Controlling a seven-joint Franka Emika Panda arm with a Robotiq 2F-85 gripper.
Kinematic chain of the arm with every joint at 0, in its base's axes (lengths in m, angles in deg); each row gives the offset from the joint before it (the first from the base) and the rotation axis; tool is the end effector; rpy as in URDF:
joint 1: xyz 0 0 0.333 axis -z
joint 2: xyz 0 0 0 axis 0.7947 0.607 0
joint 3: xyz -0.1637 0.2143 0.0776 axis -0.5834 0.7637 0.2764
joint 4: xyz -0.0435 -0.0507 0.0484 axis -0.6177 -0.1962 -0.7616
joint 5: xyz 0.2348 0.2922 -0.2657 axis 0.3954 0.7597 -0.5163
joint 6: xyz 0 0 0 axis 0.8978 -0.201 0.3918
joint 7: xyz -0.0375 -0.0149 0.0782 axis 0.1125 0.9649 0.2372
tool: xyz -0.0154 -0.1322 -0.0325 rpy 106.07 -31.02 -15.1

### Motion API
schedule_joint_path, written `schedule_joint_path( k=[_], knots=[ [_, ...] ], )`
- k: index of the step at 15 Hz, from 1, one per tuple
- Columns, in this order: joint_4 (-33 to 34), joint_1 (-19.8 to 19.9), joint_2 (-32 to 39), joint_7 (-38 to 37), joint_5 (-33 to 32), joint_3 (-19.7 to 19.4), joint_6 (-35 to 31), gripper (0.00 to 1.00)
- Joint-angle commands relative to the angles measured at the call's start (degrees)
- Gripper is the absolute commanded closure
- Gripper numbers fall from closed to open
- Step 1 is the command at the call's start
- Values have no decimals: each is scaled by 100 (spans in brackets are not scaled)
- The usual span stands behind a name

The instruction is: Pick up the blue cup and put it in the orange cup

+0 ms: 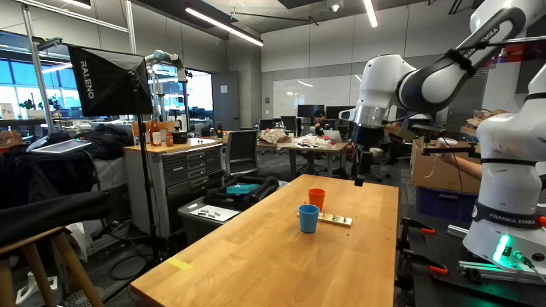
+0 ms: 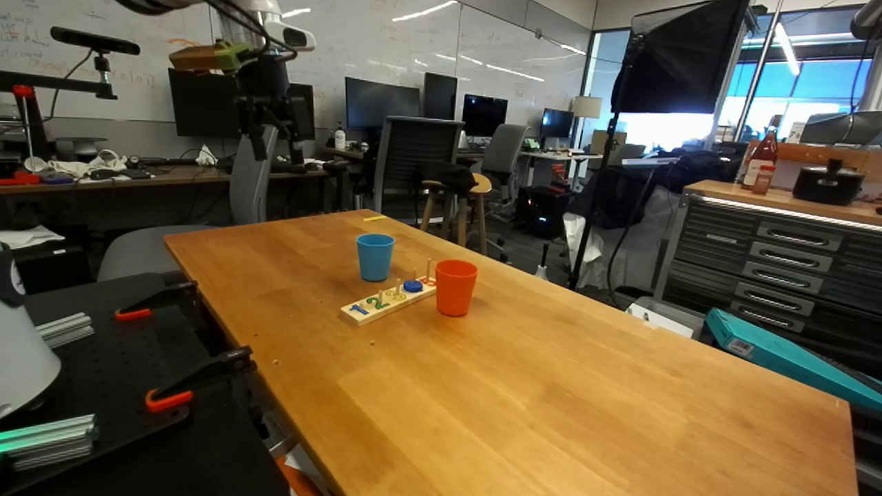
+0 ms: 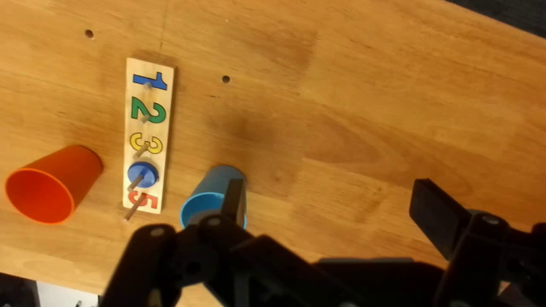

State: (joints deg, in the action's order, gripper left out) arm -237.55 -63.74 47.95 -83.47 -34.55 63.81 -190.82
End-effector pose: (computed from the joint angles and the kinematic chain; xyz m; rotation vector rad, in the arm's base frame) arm 0.4143 0.1542 0.2442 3.0438 0.5162 0.2305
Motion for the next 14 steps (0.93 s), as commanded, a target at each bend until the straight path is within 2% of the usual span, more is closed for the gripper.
schedule_joint_path(
  k=[1,3,6,10,14],
  knots=[
    [284,306,1206,-705,-517,381,-1028,0],
    [418,450,1640,-997,-960,473,-1128,0],
    [788,620,2207,-1515,-1632,402,-1042,0],
    [1347,859,2854,-2730,-2897,285,-1147,0],
    [1856,813,3385,-3927,-4021,148,-1170,0]
  ],
)
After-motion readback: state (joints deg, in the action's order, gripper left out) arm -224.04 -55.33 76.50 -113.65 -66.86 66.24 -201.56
